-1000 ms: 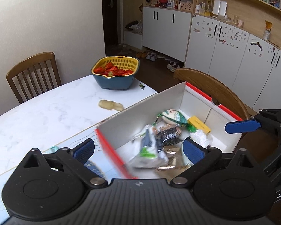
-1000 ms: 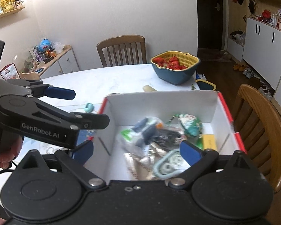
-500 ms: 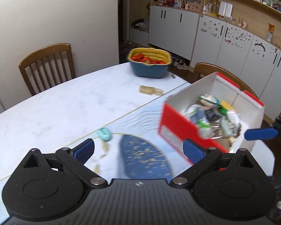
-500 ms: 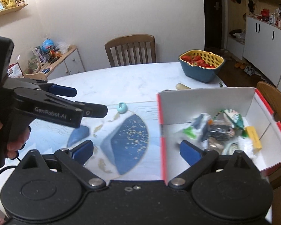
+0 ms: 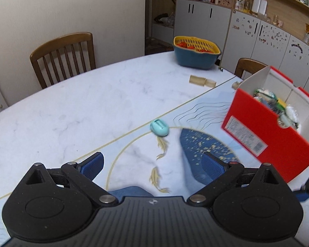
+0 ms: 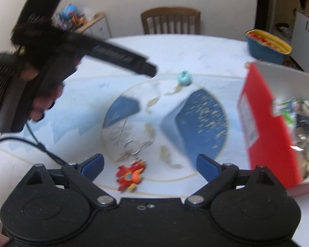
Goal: Organize objects
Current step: 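Withdraw both tools from the shoebox toward the teal egg and red dragon keychain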
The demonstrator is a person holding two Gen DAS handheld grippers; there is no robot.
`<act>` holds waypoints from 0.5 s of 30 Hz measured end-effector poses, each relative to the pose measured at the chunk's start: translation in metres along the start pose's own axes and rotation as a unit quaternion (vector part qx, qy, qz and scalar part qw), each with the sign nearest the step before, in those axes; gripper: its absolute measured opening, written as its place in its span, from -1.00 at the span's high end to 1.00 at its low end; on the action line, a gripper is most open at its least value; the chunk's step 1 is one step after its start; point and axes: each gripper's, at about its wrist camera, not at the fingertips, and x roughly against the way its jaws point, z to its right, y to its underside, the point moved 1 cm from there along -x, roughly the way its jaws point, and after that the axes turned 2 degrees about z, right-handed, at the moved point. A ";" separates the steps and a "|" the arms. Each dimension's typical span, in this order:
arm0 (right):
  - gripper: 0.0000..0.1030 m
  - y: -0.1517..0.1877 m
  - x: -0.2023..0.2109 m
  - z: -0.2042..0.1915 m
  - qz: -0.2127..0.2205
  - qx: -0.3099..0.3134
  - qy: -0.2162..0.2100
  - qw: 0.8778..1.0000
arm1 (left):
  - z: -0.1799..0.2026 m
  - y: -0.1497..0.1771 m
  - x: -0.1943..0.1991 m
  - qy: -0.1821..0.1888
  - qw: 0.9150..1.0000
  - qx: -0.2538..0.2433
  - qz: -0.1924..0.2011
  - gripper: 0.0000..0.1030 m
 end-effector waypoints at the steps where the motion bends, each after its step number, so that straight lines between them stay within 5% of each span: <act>1: -0.84 0.002 -0.006 -0.003 -0.005 0.000 -0.002 1.000 | -0.002 0.002 -0.006 0.000 1.000 0.002 -0.002 -0.97; 15: -0.66 0.014 -0.038 -0.018 -0.033 -0.016 0.014 0.999 | 0.003 -0.017 -0.095 0.002 1.000 0.001 0.004 -0.97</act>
